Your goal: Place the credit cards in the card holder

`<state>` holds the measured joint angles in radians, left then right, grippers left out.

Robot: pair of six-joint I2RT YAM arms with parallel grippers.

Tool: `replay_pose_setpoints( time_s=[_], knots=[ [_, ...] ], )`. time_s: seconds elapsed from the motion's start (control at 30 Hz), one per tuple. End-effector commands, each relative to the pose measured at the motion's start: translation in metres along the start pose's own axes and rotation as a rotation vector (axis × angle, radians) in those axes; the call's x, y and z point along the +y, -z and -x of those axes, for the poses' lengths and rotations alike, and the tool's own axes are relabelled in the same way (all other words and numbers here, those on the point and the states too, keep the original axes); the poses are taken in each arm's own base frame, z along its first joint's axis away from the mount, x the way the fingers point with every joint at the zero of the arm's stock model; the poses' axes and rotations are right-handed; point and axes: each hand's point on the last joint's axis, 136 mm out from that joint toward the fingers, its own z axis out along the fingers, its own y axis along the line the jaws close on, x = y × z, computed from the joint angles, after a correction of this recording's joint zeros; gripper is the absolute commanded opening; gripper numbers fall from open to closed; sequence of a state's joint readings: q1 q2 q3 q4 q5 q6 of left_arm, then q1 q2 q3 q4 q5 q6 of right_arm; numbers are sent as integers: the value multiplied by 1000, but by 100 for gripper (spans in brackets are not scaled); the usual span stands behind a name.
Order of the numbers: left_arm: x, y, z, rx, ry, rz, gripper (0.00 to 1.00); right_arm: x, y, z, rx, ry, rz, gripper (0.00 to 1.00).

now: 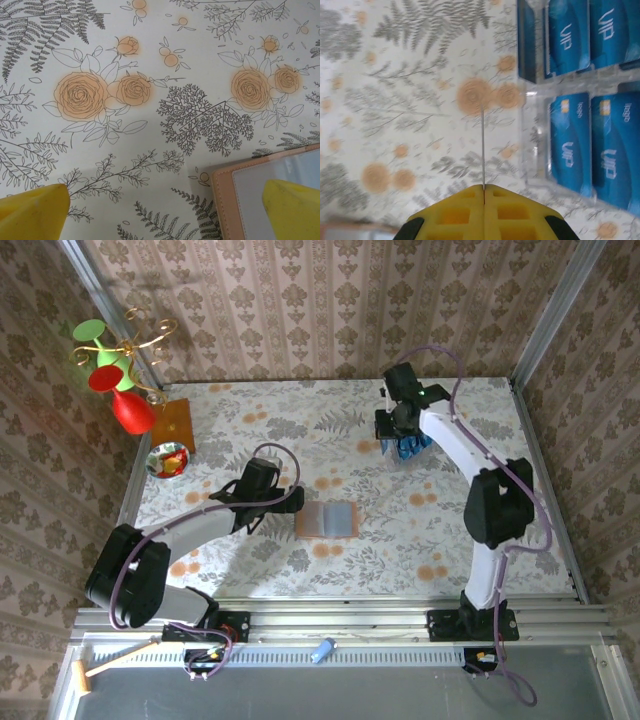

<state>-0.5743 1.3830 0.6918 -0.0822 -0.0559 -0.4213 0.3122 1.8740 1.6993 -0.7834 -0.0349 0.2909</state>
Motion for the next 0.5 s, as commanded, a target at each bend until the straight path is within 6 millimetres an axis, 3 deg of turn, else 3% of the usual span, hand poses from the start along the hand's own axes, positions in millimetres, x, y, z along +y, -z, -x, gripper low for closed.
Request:
replay_pose_setpoints(
  time_s=[0.0,0.2,0.47],
  knots=[
    [0,10,8,-23,-19,-6,100,31,17,-18,-6,-91,172,0],
    [-1,10,1,7,5,2,100,68,24,-67,-30,-190,352,0],
    [-9,15,-14,13,-50,36,100,115,10,-137,-46,-246,457,0]
  ],
)
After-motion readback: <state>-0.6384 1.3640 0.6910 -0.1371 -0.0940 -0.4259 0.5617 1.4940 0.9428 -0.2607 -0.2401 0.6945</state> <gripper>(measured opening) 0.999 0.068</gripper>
